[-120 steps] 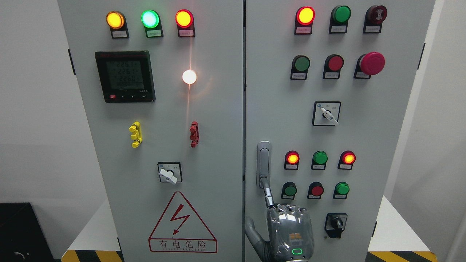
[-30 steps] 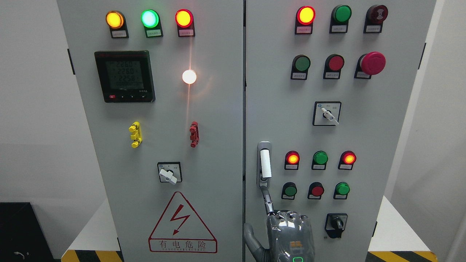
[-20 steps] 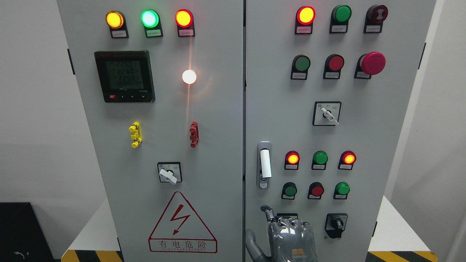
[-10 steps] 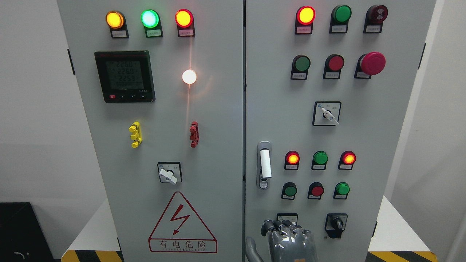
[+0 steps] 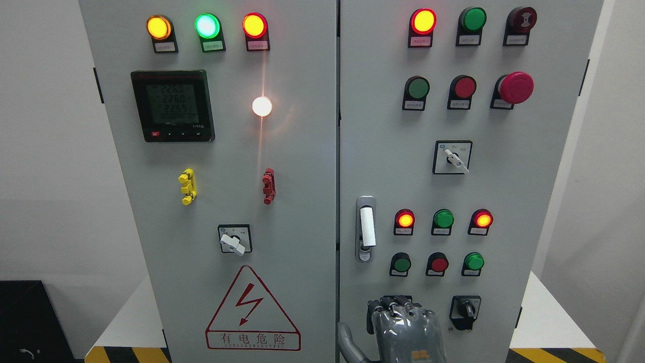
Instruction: Release door handle
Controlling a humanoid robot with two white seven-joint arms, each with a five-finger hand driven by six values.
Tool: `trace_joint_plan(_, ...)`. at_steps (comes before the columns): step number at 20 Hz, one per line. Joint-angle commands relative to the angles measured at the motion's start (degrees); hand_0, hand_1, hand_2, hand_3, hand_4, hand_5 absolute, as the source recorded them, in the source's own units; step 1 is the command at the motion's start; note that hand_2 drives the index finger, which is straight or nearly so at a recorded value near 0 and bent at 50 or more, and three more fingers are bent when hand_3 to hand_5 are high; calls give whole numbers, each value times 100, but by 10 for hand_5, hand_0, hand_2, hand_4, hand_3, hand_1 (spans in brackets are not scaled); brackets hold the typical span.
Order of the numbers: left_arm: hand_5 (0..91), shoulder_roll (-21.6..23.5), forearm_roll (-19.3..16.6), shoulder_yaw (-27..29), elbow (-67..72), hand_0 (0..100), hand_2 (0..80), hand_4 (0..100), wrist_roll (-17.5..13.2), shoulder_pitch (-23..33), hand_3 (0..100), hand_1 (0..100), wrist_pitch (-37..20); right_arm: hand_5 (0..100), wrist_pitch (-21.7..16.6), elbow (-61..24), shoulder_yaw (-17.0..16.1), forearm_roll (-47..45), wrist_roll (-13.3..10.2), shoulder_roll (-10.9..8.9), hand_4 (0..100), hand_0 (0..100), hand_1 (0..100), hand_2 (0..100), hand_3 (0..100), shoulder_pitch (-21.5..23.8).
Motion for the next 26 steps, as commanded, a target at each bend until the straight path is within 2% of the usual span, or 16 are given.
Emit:
trace_joint_plan(1, 0, 0, 1, -6, 0, 120, 0, 0, 1, 114, 0, 556, 0, 887, 17, -136, -25, -13, 20, 2, 890, 351, 155, 874, 1000, -211)
trace_joint_plan(3, 0, 0, 1, 3, 0, 120, 0, 0, 1, 114, 0, 556, 0, 925, 17, -101, -34, -22, 125, 2, 917, 331, 144, 908, 1000, -334)
trace_joint_plan(7, 0, 0, 1, 3, 0, 120, 0, 0, 1, 114, 0, 556, 0, 971, 17, 48, -183, -13, 152, 2, 962, 270, 179, 970, 1000, -598)
trace_joint_plan(18, 0, 0, 1, -6, 0, 120, 0, 0, 1, 114, 0, 556, 0, 1000, 44, 488, -447, 22, 152, 2, 978, 232, 306, 995, 1000, -1134)
trace_joint_plan(26, 0, 0, 1, 3, 0, 120, 0, 0, 1, 114, 0, 556, 0, 1000, 52, 637, -614, 31, 152, 2, 977, 222, 328, 1000, 1000, -1318)
